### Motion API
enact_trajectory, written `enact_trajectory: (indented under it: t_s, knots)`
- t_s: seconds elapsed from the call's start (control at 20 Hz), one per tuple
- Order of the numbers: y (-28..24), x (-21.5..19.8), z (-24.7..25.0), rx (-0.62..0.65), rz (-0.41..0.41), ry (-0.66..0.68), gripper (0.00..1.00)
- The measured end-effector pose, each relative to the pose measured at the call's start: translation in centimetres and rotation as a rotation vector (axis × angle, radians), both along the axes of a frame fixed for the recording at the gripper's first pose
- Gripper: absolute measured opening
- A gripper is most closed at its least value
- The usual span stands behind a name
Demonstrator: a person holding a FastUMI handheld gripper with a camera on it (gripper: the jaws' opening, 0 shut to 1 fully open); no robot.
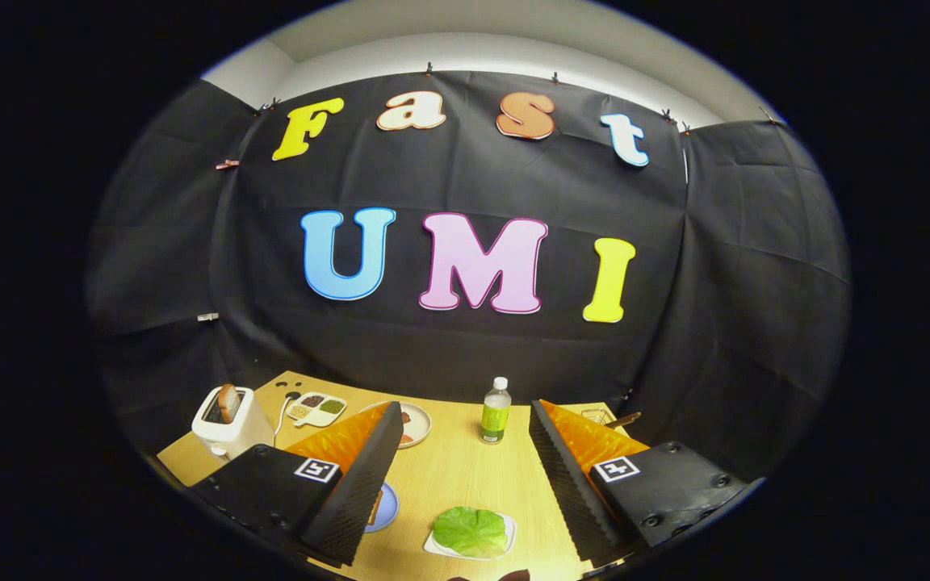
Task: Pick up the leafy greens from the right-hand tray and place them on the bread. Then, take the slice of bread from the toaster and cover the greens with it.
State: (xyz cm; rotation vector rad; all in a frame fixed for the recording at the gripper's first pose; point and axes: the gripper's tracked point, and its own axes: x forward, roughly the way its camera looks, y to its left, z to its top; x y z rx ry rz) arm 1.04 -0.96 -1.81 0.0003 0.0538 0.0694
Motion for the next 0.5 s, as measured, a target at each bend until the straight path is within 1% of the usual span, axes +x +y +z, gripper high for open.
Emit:
enact_trajectory:
  t_s: [0.2,0.5]
  knots:
    - [-0.1,0.7,-4.5,-0.044,0.088,0.120,0.98]
    - [-0.8,1.5,-14.2,-0.128,0.216,0.329,0.98]
